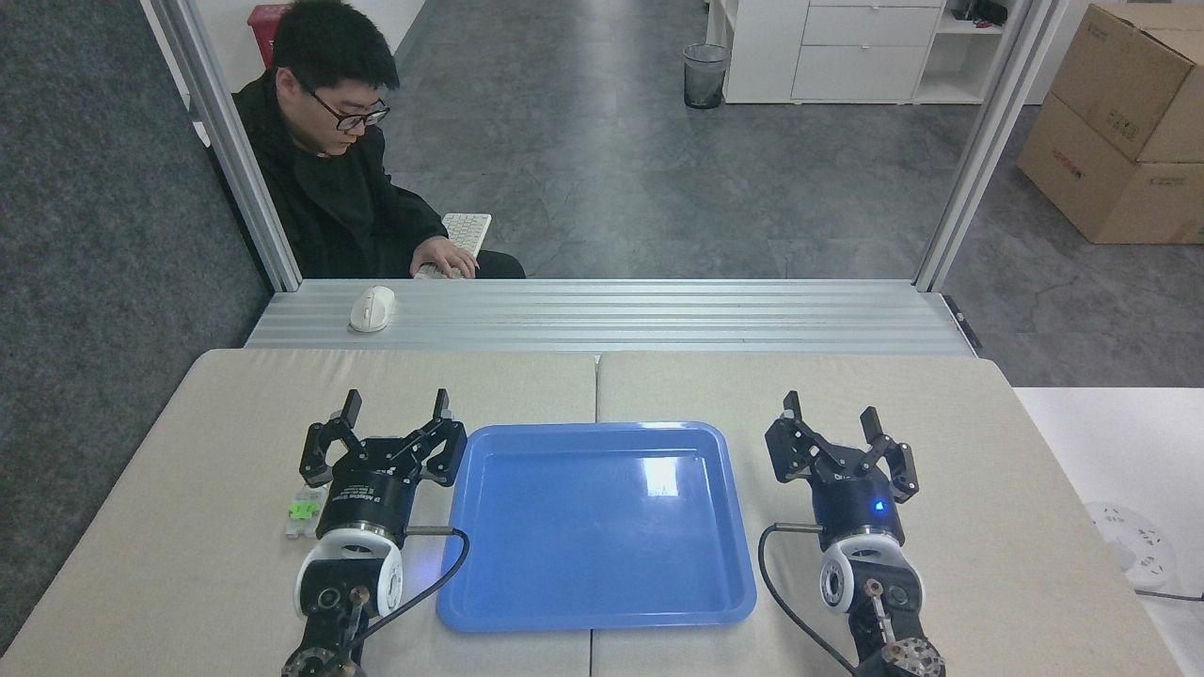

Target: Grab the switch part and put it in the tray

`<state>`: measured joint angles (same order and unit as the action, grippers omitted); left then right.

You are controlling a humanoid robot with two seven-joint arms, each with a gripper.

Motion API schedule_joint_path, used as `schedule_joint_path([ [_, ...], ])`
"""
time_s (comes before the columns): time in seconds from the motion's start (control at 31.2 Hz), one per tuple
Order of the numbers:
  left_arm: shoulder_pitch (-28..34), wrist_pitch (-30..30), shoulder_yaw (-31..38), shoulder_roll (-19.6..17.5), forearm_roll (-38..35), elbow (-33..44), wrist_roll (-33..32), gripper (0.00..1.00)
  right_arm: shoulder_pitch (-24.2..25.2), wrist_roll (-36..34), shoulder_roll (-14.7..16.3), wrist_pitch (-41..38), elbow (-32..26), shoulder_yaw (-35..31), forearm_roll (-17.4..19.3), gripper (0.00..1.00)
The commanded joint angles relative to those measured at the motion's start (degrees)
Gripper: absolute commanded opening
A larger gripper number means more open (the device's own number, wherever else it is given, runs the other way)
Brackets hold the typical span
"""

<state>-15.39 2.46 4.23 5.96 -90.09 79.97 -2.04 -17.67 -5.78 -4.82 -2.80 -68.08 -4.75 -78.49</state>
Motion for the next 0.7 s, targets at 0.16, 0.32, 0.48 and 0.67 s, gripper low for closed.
schedule_joint_path([
  [0.16, 0.01, -0.08, 0.87, -2.0, 0.53, -2.18, 0.19, 0.99, 0.0, -0.02, -0.01, -0.01, -0.03, 0.0, 0.0, 1.0],
  [0.32, -0.52, -0.96, 1.22, -5.25, 0.79, -7.19, 0.19, 0.99, 0.0, -0.1, -0.01, -0.01, -0.03, 0.0, 0.0, 1.0],
  [0.48, -0.52, -1.14, 1.4, -7.8, 1.05, -11.41, 3.0, 0.99, 0.0, -0.1, -0.1, -0.01, -0.03, 0.0, 0.0, 1.0],
  [0.67, -0.44, -1.23, 3.24, -8.77, 1.05, -14.05, 4.58, 0.99, 0.0, -0.1, -0.01, -0.01, -0.03, 0.0, 0.0, 1.0],
])
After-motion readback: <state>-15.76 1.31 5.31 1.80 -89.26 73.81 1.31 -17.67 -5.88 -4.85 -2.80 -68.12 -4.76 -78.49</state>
